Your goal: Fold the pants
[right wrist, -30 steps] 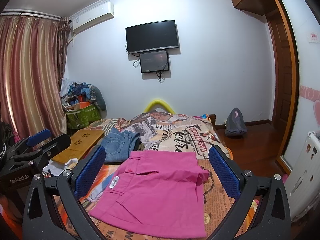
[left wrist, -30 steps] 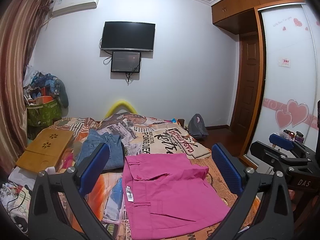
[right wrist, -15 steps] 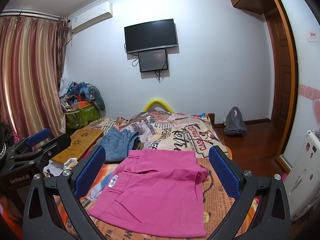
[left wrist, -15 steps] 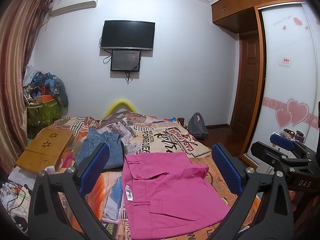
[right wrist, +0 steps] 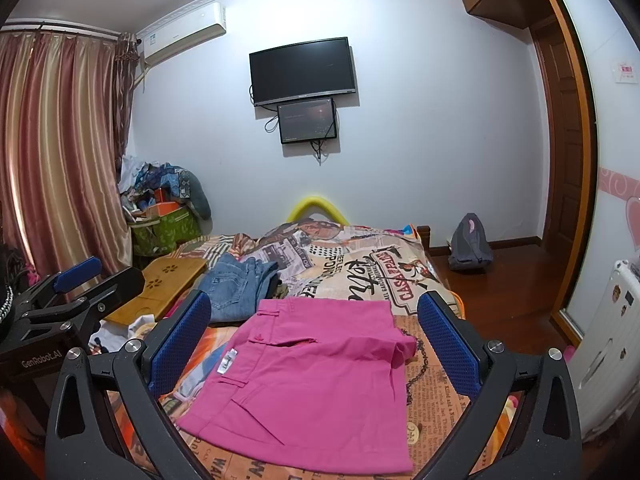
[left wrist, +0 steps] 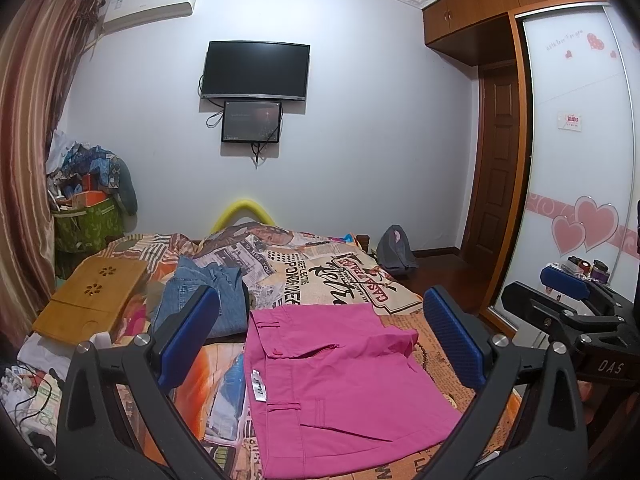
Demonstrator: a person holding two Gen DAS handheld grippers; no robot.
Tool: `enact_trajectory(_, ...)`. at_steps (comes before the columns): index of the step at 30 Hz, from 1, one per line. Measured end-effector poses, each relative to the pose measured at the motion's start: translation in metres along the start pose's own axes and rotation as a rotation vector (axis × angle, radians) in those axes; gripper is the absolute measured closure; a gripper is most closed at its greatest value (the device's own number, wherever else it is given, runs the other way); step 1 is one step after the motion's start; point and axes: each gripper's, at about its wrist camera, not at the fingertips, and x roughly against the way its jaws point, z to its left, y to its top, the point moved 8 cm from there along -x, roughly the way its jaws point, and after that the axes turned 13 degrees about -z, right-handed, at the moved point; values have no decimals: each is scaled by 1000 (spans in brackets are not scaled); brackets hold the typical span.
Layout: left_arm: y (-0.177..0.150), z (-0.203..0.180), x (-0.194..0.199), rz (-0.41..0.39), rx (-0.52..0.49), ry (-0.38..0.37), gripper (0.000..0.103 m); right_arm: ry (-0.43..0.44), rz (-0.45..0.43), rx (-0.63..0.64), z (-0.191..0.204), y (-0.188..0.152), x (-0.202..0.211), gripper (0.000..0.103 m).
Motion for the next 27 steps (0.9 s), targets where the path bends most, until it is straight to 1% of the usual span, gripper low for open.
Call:
enact_trajectory(17, -5, 0, -1, 7, -10, -1, 0, 1, 8, -3, 1, -3, -1, 0)
enact_trajectory(23, -8, -1, -6, 22, -11, 2, 0, 1, 13, -7, 0, -6, -3, 0)
enact_trajectory(27, -12, -3, -15, 38, -10, -18, 0, -1, 25, -14, -2, -8, -5, 0)
